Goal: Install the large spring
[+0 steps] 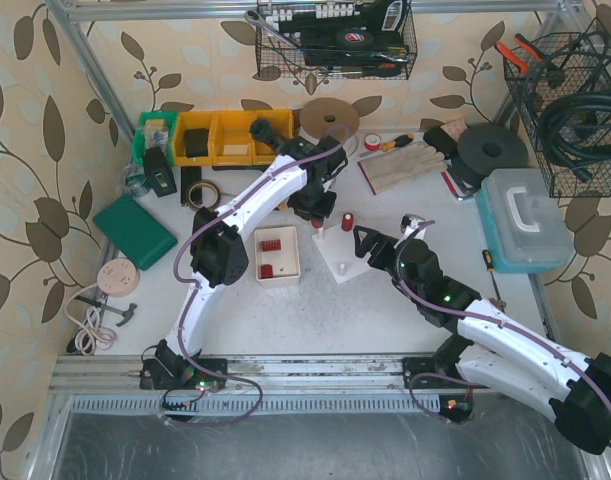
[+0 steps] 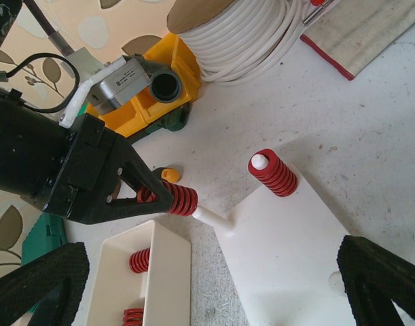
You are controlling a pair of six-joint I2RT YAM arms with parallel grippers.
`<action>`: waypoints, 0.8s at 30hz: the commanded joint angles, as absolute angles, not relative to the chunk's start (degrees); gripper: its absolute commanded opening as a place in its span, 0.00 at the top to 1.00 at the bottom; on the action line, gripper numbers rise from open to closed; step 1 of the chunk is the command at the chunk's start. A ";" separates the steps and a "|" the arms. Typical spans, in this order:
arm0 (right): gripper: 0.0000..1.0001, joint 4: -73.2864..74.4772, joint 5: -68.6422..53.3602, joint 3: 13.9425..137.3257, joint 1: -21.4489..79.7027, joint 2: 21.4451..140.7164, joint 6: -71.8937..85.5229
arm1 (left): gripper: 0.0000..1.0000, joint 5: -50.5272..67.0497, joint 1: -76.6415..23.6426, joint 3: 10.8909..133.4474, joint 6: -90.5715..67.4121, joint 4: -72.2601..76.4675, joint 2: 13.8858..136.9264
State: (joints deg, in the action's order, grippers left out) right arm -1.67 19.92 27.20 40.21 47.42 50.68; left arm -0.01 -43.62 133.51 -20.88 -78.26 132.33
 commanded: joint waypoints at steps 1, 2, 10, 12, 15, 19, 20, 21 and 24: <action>0.02 -2.89 20.07 26.16 40.24 47.18 50.09 | 1.00 0.79 -44.30 135.79 -20.91 -79.57 132.75; 0.02 -2.90 20.04 26.08 40.20 47.19 50.10 | 1.00 1.10 -44.34 135.79 -20.97 -79.49 132.86; 0.02 -3.03 19.95 25.96 40.20 47.10 50.01 | 1.00 2.37 -44.64 135.70 -21.54 -78.88 132.79; 0.02 -3.08 19.97 25.97 40.21 47.14 50.00 | 1.00 2.41 -44.94 135.53 -21.67 -78.74 132.80; 0.02 -3.08 19.95 25.94 40.23 47.13 50.01 | 1.00 2.36 -45.36 135.40 -22.02 -78.66 132.71; 0.02 -3.08 19.97 25.91 40.25 47.06 50.01 | 1.00 1.75 -45.52 133.61 -22.66 -78.42 132.59; 0.02 -3.10 19.97 25.88 40.23 46.98 49.99 | 1.00 1.31 -45.53 133.07 -22.82 -78.38 132.62; 0.02 -3.08 19.95 25.87 40.19 47.02 50.01 | 1.00 0.76 -45.48 132.73 -22.92 -78.52 132.81; 0.02 -3.11 19.96 25.84 40.25 46.86 49.99 | 1.00 -0.31 -45.44 132.91 -22.94 -79.12 133.82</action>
